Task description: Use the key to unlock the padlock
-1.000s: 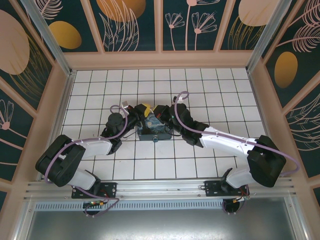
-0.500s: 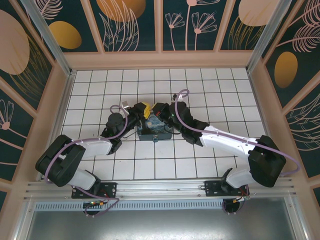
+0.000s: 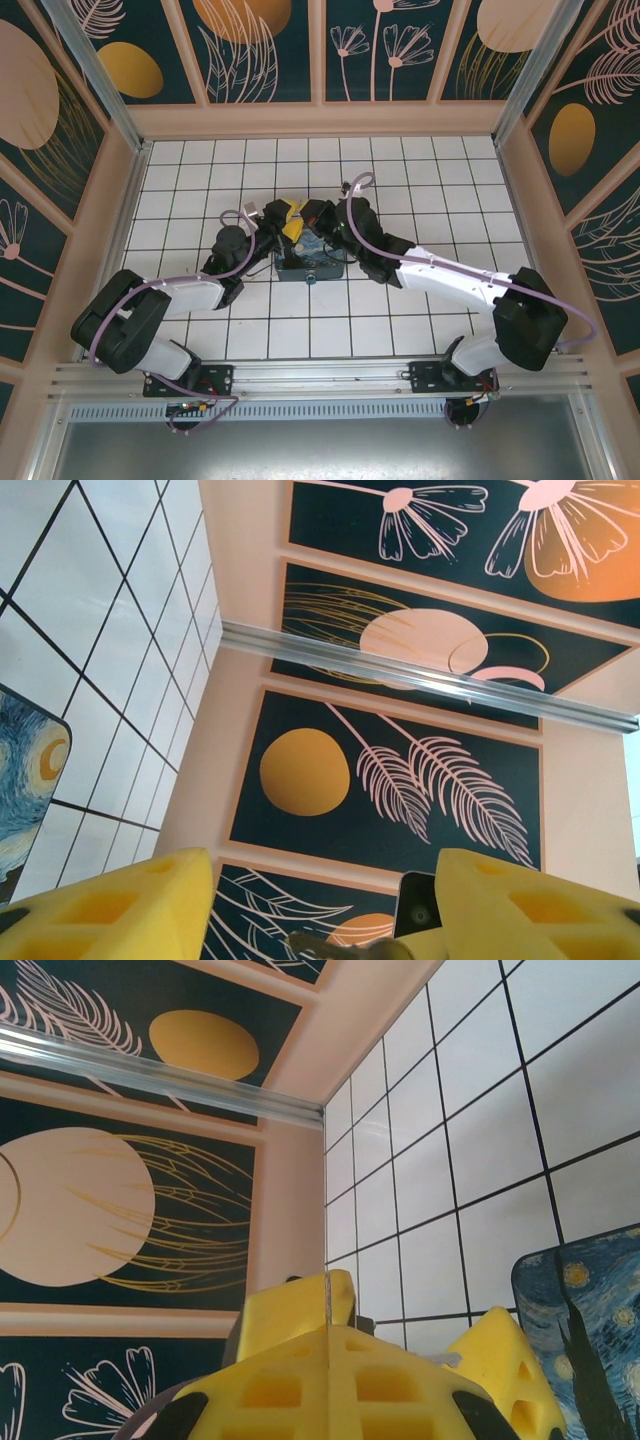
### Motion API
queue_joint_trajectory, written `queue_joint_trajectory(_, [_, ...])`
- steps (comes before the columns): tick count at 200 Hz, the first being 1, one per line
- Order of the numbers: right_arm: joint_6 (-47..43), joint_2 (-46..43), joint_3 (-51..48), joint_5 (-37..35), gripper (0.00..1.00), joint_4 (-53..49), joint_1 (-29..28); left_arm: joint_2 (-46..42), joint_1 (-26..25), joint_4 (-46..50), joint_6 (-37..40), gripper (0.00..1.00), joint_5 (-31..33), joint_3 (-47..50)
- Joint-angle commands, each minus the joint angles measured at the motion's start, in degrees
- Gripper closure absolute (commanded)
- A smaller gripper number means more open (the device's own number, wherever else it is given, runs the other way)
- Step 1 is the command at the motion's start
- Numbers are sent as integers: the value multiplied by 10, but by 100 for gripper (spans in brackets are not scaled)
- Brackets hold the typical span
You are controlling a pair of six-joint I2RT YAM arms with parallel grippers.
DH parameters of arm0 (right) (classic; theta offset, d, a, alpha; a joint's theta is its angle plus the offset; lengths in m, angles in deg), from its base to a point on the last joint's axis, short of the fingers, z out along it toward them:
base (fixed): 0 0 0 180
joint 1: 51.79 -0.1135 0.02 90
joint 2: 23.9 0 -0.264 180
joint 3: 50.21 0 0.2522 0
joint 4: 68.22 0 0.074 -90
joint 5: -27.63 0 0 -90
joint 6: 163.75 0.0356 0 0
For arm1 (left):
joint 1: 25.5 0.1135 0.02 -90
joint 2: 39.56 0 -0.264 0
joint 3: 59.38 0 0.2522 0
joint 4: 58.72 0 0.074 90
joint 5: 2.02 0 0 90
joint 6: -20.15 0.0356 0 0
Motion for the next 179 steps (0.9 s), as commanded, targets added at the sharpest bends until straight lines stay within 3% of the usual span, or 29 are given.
queue_joint_trajectory(1, [-7,11,21,11,100,15,-1,5,-3,-23,-10,36,4,-4])
queue_joint_trajectory(59, [1,29,19,18,100,27,-4,3,-4,-53,-29,31,4,-2])
queue_joint_trajectory(120, [4,11,-2,6,100,28,-4,0,-3,-49,-25,52,10,9])
queue_joint_trajectory(179, [5,-2,-15,-2,100,25,-3,-1,-3,-44,-20,57,13,14])
